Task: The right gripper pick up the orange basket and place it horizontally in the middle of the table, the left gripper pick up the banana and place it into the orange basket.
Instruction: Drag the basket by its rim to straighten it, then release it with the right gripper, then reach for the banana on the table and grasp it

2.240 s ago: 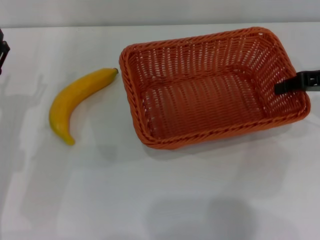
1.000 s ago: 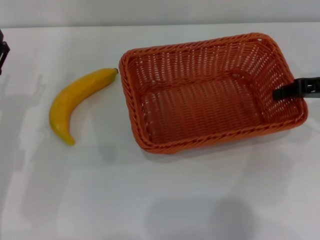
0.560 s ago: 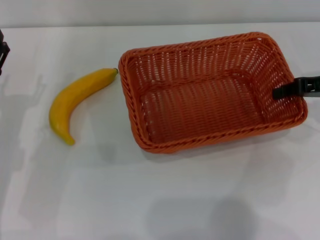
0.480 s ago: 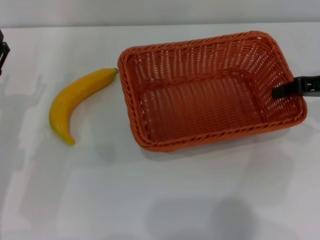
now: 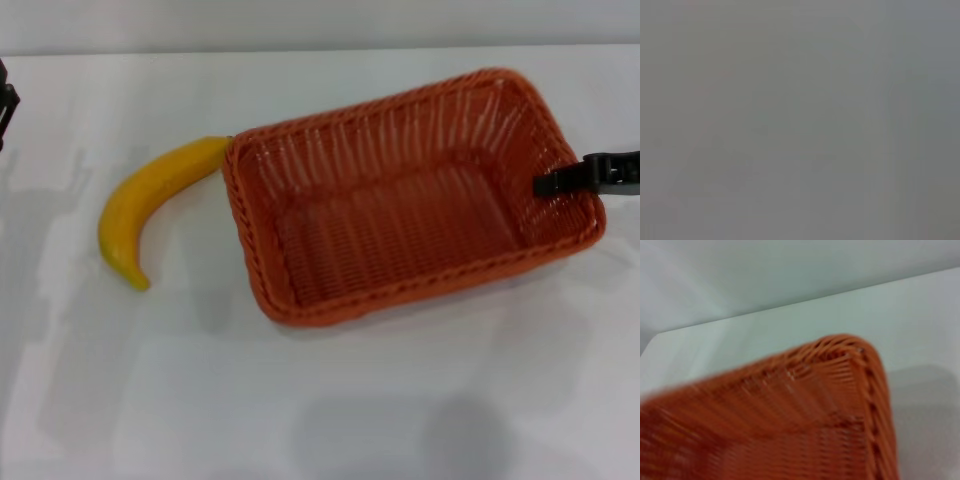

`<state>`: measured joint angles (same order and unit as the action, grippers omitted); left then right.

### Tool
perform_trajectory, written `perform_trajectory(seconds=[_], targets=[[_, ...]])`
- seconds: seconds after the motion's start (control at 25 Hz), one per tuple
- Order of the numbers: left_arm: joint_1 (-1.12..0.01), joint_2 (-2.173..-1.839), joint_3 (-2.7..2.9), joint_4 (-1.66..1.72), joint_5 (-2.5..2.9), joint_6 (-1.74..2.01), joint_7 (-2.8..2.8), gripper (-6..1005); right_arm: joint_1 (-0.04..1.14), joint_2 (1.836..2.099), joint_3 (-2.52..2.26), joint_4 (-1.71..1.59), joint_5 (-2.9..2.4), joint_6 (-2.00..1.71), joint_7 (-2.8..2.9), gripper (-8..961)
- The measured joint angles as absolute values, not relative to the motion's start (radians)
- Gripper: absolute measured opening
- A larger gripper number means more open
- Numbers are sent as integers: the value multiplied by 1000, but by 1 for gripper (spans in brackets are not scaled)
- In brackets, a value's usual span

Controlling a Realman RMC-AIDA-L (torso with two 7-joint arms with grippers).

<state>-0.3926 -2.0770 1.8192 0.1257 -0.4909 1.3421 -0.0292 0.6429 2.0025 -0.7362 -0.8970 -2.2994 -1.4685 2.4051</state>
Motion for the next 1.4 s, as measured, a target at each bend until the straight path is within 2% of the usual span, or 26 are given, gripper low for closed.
perform_trajectory(seconds=[0.32, 0.52, 0.96, 1.08, 1.28, 1.4], targets=[[-393, -2077, 1819, 125, -491, 1342, -29, 818, 641, 2004, -738, -894, -2268, -1473, 2400, 225], [-393, -2077, 1819, 125, -491, 1342, -29, 817, 641, 2004, -738, -894, -2256, -1478, 2399, 344], [-392, -2077, 1819, 125, -491, 1344, -29, 815, 612, 2001, -727, -918, -2104, -1485, 2226, 434], [-388, -2077, 1818, 132, -491, 1348, -29, 815, 592, 2001, -724, -939, -1984, -1450, 2115, 607], [-388, -2078, 1818, 133, -491, 1351, -29, 814, 580, 2004, -698, -959, -1872, -1364, 1951, 821], [-390, -2080, 1817, 133, -491, 1347, -30, 813, 554, 2009, -689, -950, -1719, -1344, 1753, 845]])
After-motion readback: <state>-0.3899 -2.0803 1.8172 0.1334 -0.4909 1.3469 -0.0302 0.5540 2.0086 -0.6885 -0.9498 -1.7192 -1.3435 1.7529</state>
